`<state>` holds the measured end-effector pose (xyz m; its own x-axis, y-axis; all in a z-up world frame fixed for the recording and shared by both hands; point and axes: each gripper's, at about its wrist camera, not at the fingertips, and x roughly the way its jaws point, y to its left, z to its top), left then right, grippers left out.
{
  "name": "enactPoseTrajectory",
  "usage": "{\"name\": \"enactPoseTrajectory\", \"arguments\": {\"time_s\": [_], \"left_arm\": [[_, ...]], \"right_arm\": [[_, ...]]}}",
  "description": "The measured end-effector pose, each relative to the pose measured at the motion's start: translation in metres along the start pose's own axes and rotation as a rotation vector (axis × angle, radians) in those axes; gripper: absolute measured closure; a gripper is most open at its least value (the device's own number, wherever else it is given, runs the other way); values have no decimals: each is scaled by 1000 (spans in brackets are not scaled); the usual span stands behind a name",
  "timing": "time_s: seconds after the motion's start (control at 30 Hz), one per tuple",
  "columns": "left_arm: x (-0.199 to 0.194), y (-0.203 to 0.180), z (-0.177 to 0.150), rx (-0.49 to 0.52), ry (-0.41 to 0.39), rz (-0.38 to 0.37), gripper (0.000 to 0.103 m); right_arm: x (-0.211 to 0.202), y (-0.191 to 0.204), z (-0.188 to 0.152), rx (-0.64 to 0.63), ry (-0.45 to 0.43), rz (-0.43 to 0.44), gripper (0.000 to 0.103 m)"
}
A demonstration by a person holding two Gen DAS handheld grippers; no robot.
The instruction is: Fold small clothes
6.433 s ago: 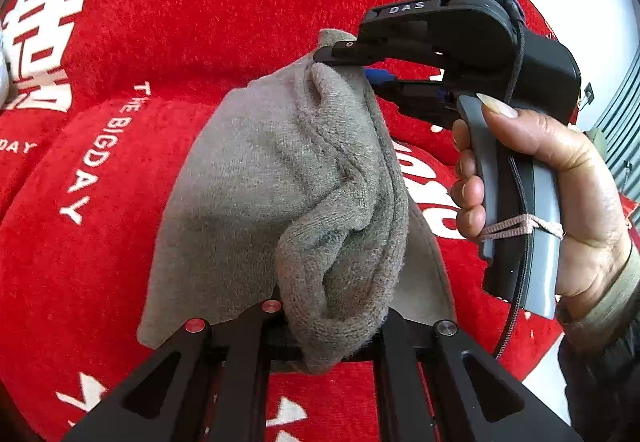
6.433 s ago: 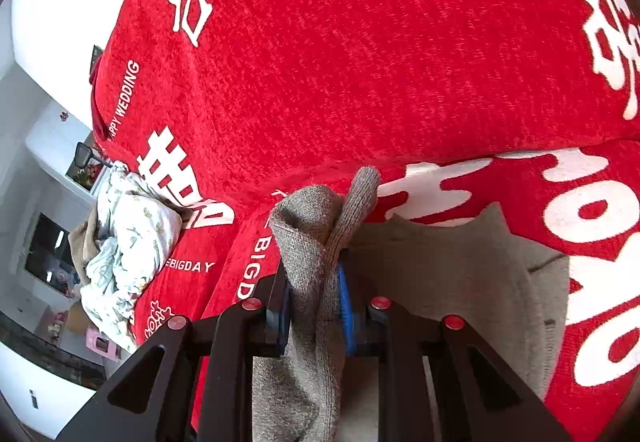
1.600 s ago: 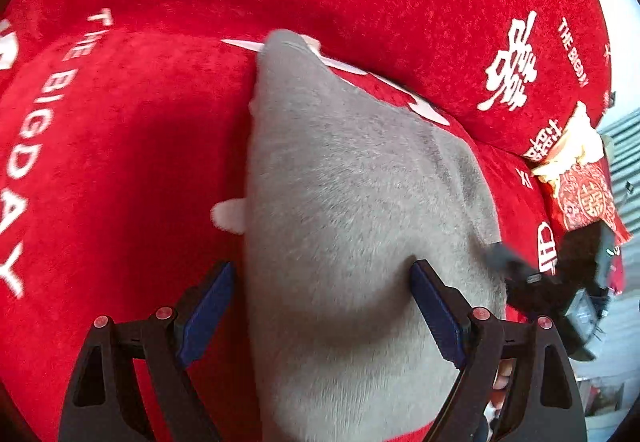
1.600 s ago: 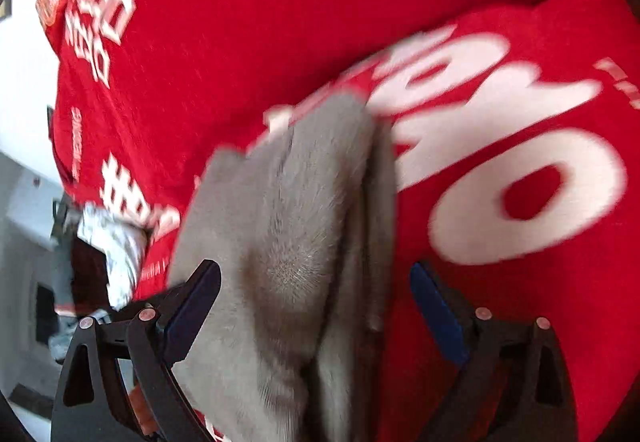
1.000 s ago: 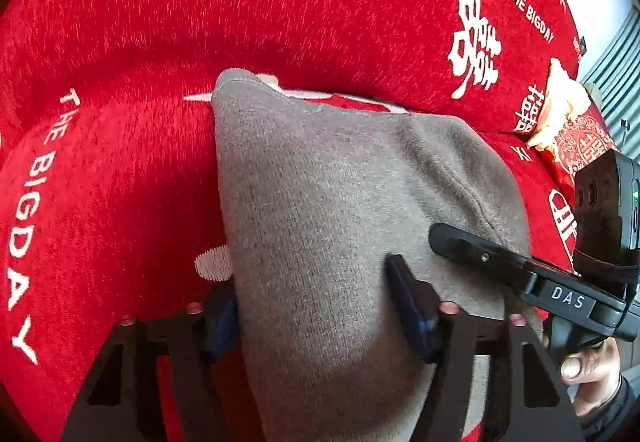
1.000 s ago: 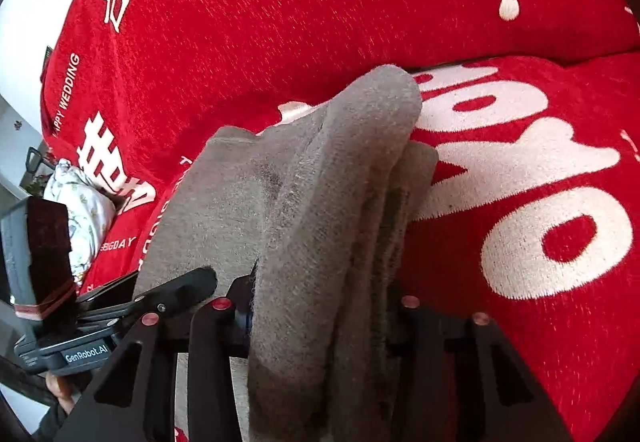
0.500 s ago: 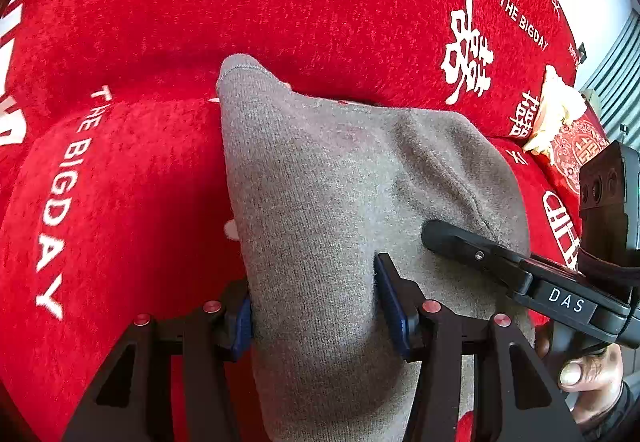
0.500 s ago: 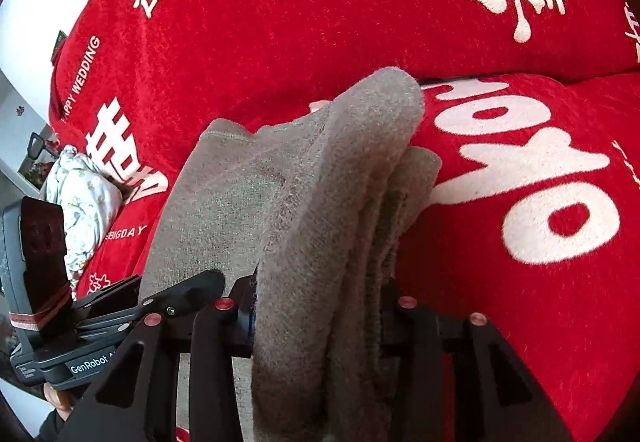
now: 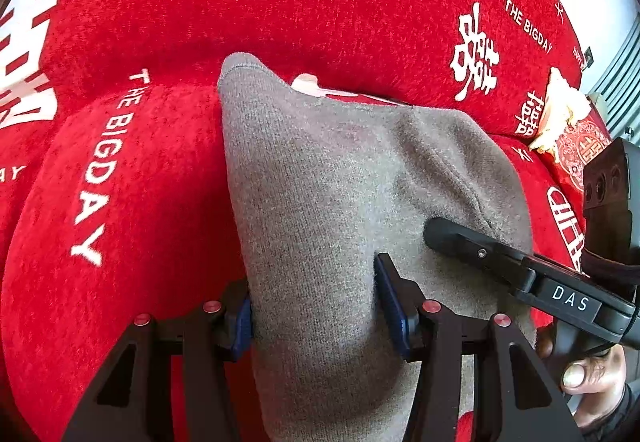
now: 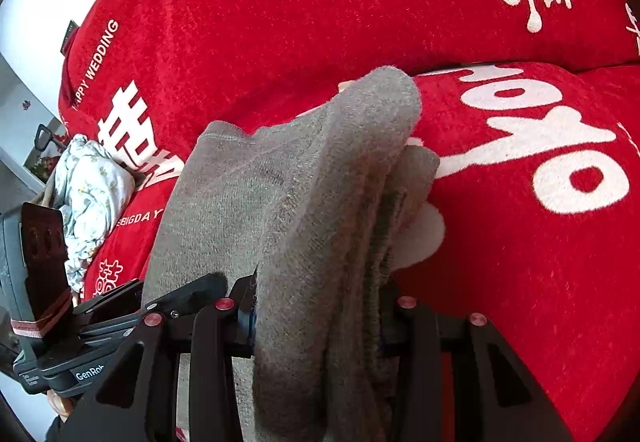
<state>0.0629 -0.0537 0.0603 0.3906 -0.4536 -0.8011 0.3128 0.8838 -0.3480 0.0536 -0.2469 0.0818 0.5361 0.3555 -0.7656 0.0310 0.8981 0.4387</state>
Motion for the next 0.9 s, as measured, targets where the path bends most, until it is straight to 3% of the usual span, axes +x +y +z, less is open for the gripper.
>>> {"name": "enactPoseTrajectory", "arguments": {"time_s": [0.9], "left_arm": [[-52,29,-55,-26,-26,34,49]], "right_arm": [[-11,52,-54,-57,-1,15,60]]}}
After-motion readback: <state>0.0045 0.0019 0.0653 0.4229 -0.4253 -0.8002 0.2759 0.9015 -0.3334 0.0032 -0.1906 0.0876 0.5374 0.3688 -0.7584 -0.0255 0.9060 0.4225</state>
